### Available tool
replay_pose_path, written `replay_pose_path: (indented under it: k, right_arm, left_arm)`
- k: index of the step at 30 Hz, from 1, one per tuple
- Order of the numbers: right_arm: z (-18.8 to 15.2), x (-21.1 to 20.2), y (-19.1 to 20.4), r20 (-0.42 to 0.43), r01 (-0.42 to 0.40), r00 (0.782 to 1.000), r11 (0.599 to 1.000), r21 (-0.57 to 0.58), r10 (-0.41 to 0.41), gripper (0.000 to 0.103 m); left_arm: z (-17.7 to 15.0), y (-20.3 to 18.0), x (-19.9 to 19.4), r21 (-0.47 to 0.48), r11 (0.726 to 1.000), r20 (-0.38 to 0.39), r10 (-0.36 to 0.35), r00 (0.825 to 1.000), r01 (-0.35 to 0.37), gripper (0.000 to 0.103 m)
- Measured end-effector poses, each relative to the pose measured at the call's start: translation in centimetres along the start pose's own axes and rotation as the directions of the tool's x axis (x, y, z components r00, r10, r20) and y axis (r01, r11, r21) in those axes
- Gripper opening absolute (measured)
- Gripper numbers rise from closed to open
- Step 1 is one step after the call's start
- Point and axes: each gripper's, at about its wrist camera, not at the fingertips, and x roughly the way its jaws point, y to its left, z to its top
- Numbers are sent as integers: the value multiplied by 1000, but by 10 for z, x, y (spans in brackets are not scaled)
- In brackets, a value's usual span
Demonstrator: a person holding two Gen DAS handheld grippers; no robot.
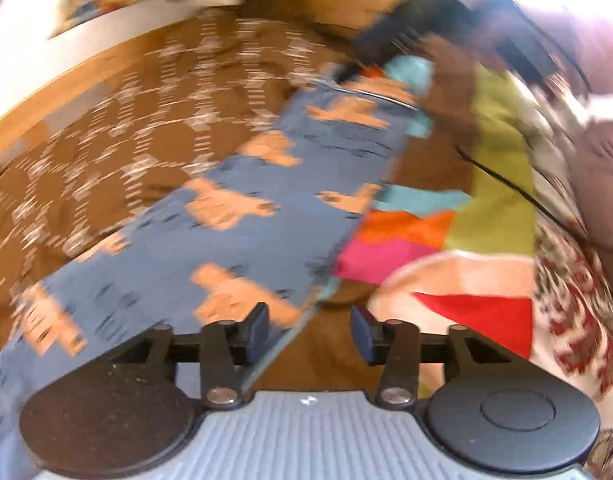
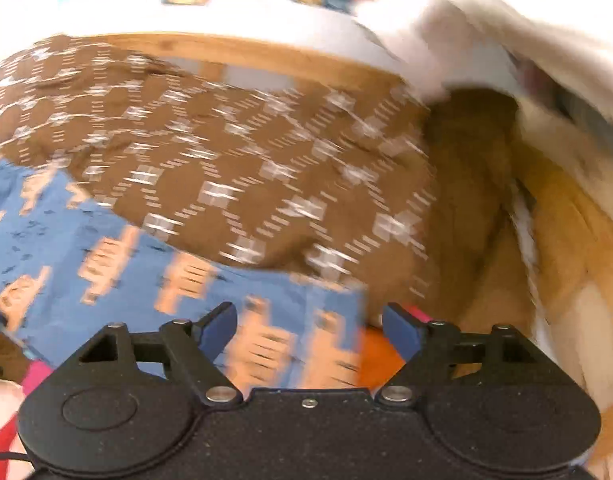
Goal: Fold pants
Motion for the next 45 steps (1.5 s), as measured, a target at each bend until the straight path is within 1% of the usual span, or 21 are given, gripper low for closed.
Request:
replay_pose_path:
  k: [3,4,6,9,12,14,16,18,20,22,24,26,28,33,35,37,39,41,43,44,45]
  right_arm:
    - [4,12,38,21,-71,997,997,-33,72,88]
    - [5,19,49,21,-92,996,995,-27,92,88]
    - [6,32,73,8,-140,990,990,9,140,90]
    - [-4,43,106,-13,-182,983,983,12,182,99]
    - [-27,52,137,-89,-166,984,979,-118,157,101]
    - [-35,48,140,-62,-157,987,978,-139,150,102]
    - [-33,50,133,-84,-182,981,979,-96,174,102]
    - [-32,51,123,-90,-210,974,978,-7,208,102]
    - [-32,44,114,-30,-243,969,968,66,246,102]
    - [-29,37,109,25,-258,966,960,108,256,102]
    - [-27,35,108,66,-250,968,960,125,244,102]
    - [-24,38,112,72,-231,972,965,120,224,102]
    - [-22,40,115,95,-219,973,970,106,209,102]
    - [-28,48,121,157,-190,970,981,28,184,102]
    - [-28,49,119,195,-204,962,978,42,192,102]
    - [-26,47,114,251,-254,941,964,77,228,102]
    - [-20,47,111,289,-275,928,957,95,238,102]
    - [-8,52,110,270,-287,930,950,120,247,102]
    - [5,57,109,254,-321,929,927,196,268,99]
    - [12,61,110,249,-366,918,903,226,310,97]
    - [17,64,113,243,-398,907,888,230,343,92]
  left_arm:
    - [-6,25,-8,-118,985,-2,130,992,-129,76]
    - [-9,33,-8,-152,970,-19,190,982,-190,83]
    - [-17,46,-7,-214,933,-69,281,957,-290,89]
    - [-37,57,-3,-264,900,-161,313,936,-346,93]
    - [-60,59,-12,-285,887,-214,311,926,-364,103]
    - [-72,58,-22,-276,890,-256,297,920,-364,102]
    - [-73,60,-34,-265,897,-278,281,918,-355,102]
    - [-62,64,-48,-255,907,-263,268,927,-334,102]
    - [-46,73,-56,-252,911,-214,277,937,-327,103]
    - [-24,87,-55,-252,908,-175,298,938,-335,102]
    - [-4,101,-44,-233,897,-143,350,926,-375,103]
    - [15,122,-22,-215,870,-123,428,896,-445,103]
    - [24,140,0,-238,843,-143,461,876,-482,103]
    - [33,193,31,-335,814,-191,434,880,-475,102]
    - [28,206,34,-370,811,-196,409,891,-453,87]
    - [23,213,36,-398,820,-215,353,911,-411,60]
    - [22,214,39,-413,829,-218,311,925,-376,52]
    - [22,210,43,-410,842,-219,283,934,-351,41]
    - [27,204,47,-373,859,-226,282,932,-350,28]
    - [30,200,49,-347,865,-234,295,926,-363,25]
    - [33,196,51,-323,868,-243,310,919,-378,13]
